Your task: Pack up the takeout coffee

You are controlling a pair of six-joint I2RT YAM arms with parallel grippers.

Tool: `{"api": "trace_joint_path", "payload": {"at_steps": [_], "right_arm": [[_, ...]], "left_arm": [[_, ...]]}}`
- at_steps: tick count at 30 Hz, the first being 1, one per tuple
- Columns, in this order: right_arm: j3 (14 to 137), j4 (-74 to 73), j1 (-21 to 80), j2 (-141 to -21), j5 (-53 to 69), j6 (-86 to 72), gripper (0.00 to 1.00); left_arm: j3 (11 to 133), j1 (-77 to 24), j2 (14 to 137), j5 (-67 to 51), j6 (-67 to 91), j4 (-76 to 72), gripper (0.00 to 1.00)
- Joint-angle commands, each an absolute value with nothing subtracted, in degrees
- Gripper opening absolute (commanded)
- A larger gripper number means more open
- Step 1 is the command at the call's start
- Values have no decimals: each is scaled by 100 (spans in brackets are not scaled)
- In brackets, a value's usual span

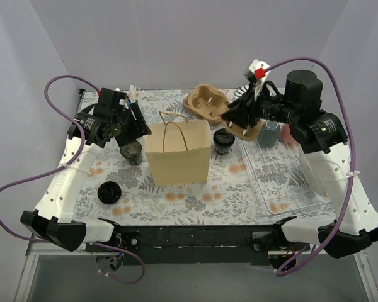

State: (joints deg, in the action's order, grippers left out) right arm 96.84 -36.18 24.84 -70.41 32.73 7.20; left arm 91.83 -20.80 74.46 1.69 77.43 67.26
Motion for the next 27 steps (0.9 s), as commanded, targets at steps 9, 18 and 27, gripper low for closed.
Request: {"api": "trace_joint_path", "payload": {"at_steps": [9,18,27], "right_arm": [[10635,-5422,3954,-7672,1311,1792,39],[10828,-5651,4368,-8041,580,1898,38],[10995,-5845,4755,-8341,62,1969,39]], "left_arm": [[9237,-2092,7268,202,7778,6891,56],[9237,-2092,7356,202,7664,6821,39],[9123,-2083,7418,158,7488,6689,25]]}}
